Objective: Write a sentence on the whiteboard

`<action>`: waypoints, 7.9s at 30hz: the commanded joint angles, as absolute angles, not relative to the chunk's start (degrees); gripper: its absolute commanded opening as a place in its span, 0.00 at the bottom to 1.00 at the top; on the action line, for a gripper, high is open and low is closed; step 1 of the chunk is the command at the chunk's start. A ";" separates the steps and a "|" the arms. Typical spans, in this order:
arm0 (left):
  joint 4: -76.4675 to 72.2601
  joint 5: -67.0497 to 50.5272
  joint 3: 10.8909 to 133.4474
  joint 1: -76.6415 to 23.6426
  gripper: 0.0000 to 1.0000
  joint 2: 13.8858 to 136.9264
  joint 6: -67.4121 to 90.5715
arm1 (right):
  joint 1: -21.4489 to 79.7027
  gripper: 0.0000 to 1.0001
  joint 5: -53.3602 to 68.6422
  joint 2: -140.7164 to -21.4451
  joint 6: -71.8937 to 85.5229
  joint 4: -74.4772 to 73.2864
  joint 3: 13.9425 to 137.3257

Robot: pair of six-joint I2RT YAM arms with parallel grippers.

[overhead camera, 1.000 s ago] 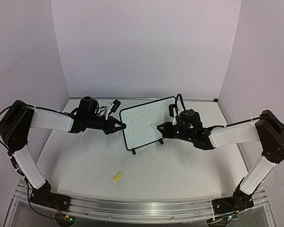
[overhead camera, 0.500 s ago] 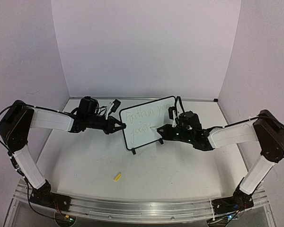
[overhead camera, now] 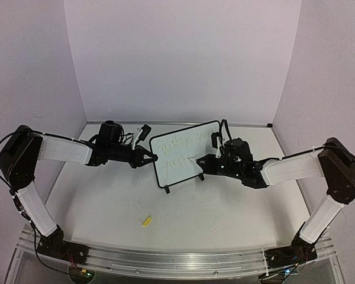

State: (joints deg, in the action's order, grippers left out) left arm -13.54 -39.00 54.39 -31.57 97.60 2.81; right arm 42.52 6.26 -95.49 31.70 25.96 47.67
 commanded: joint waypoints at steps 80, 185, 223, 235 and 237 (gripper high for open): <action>-10.11 -39.92 57.37 -32.72 0.00 97.50 0.80 | 37.12 0.00 18.36 -86.84 26.25 29.24 40.49; -10.05 -40.35 57.50 -32.87 0.00 98.20 0.93 | 34.57 0.00 14.62 -97.74 32.60 33.31 42.94; -10.11 -40.43 57.55 -32.96 0.00 98.35 1.05 | 34.58 0.00 9.85 -91.50 31.73 33.86 43.77; -10.08 -40.45 57.59 -32.96 0.00 98.18 0.97 | 34.55 0.00 10.30 -95.17 32.22 33.75 45.64; -10.02 -40.39 57.57 -32.98 0.00 98.12 0.95 | 34.57 0.00 9.24 -94.99 32.51 33.63 45.07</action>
